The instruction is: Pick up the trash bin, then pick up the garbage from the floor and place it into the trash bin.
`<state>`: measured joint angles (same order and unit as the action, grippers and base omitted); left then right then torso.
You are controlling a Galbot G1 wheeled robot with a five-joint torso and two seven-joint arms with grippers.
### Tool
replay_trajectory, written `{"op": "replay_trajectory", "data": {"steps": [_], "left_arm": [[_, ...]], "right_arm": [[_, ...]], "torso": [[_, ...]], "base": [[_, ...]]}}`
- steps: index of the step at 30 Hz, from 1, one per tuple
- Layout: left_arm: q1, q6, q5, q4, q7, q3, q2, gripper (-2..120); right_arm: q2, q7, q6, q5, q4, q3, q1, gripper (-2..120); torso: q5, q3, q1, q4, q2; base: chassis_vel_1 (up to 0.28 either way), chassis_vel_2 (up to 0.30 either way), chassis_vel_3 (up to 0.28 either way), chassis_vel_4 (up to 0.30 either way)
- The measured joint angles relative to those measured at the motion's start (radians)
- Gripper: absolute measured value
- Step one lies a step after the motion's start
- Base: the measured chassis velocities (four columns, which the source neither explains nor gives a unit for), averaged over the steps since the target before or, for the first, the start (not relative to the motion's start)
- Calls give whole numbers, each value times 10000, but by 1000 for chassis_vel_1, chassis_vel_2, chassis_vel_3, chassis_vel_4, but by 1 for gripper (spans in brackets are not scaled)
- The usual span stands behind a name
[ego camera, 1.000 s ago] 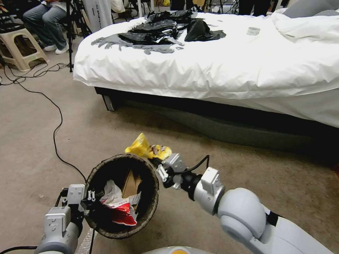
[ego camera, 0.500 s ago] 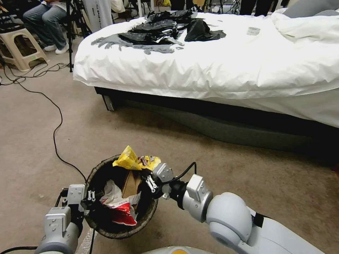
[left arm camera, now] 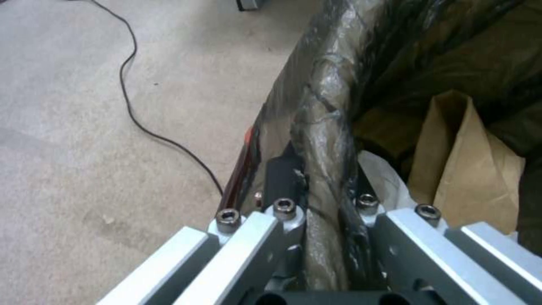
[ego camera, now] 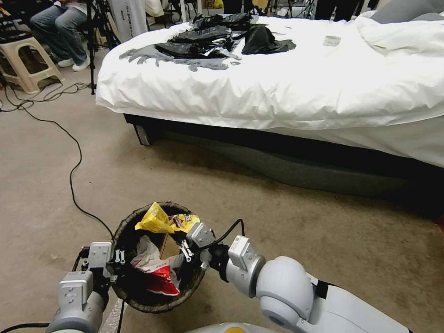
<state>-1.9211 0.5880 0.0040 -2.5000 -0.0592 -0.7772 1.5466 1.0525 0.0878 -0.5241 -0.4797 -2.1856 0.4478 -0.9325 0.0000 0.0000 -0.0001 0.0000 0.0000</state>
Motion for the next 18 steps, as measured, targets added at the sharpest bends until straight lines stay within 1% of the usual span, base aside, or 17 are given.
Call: {"op": "replay_trajectory", "data": {"steps": [11,16,17,18], "left_arm": [[9,0,6,0,-15,4,0,1],[14,0,10,0,-21,6,-4,1],[14,0,10,0,-21,6,-6,1],[14,1,12,0,-23,6,-10,1]], "right_arm": [[256,81,-58,9,393,414,105,0],[431,240,-245,18,590,610,198,0],[449,296,-273,18,604,637,208,0],[488,438,-317,-2,633,703,228,7]], "torso": [[0,0,0,0,0],[0,0,0,0,0],[0,0,1,0,0],[1,0,0,0,0]], "base": [[0,0,0,0],[0,0,0,0],[0,0,0,0],[0,0,0,0]]}}
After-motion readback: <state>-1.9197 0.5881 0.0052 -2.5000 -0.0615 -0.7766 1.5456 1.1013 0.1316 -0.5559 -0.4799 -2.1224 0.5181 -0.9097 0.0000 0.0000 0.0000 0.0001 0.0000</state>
